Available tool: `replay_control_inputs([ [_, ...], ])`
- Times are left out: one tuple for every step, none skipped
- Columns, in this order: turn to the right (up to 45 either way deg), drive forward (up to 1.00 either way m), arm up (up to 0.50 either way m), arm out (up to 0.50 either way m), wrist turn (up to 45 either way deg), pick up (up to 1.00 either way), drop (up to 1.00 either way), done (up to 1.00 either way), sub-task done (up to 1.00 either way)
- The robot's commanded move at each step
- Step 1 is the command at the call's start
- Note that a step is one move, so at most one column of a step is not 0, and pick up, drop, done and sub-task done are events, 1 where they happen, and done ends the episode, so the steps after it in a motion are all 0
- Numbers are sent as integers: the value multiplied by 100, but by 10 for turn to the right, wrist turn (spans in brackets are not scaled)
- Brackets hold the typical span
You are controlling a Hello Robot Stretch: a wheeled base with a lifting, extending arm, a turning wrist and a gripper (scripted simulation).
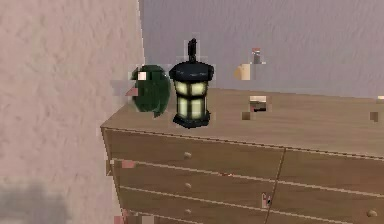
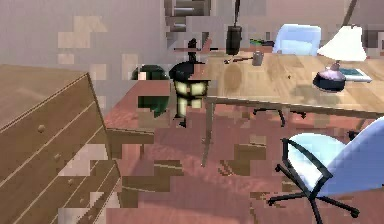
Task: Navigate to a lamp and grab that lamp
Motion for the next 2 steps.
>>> replay_control_inputs([
  [90, 0, 0, 0, 0, 0, 0, 0, 0],
  [0, 45, 0, 0, 0, 0, 0, 0, 0],
])
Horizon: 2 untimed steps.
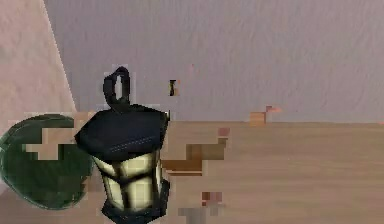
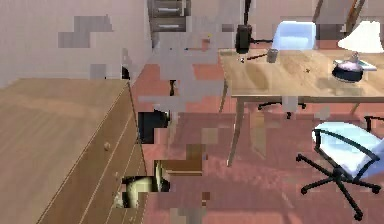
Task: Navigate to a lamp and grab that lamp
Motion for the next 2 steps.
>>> replay_control_inputs([
  [-450, 0, 0, 0, 0, 0, 0, 0, 0],
  [-450, 0, 0, 0, 0, 0, 0, 0, 0],
])
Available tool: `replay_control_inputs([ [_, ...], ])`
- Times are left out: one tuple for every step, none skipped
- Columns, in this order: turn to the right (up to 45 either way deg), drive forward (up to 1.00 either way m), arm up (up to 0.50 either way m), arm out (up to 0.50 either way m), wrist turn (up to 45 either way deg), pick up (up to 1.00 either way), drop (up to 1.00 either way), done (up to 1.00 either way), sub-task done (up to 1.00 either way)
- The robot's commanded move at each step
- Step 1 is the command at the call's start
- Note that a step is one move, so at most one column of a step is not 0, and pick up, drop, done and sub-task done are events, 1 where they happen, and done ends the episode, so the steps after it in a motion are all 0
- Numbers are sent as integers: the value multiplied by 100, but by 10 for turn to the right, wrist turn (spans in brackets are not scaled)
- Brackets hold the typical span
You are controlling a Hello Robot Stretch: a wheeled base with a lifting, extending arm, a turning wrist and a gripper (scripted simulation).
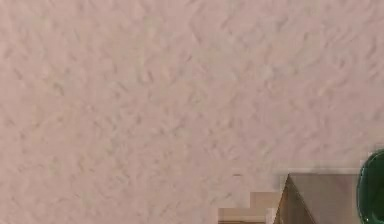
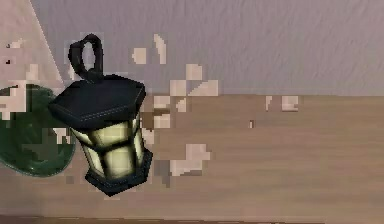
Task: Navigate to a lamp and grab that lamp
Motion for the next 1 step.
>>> replay_control_inputs([
  [-150, 0, 0, 0, 0, 0, 0, 0, 0],
])
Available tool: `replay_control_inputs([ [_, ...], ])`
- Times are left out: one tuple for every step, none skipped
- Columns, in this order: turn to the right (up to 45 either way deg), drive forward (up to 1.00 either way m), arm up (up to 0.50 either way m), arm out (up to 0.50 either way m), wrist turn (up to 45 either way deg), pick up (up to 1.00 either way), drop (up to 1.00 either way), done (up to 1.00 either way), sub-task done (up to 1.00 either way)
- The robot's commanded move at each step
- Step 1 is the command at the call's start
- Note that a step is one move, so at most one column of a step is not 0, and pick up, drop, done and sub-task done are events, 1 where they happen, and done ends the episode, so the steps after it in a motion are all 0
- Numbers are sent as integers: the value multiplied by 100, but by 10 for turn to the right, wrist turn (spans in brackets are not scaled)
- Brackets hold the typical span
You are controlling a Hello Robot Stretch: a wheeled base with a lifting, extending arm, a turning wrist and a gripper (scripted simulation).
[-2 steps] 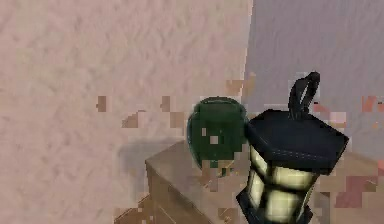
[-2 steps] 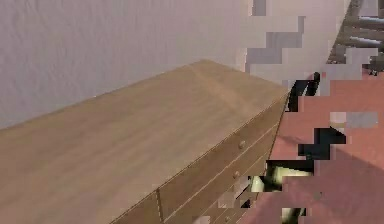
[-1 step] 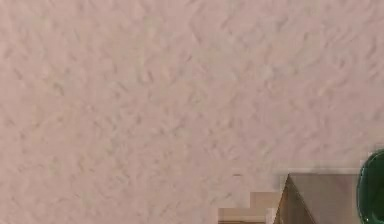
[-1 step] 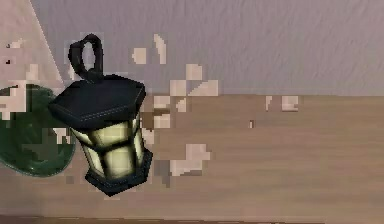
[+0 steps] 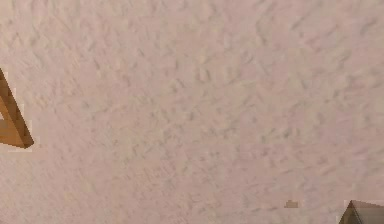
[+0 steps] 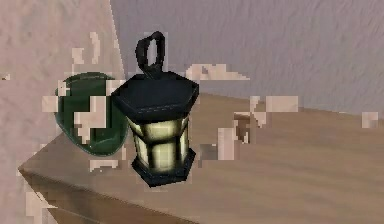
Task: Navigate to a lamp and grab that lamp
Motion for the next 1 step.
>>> replay_control_inputs([
  [0, 0, 50, 0, 0, 0, 0, 0, 0],
])
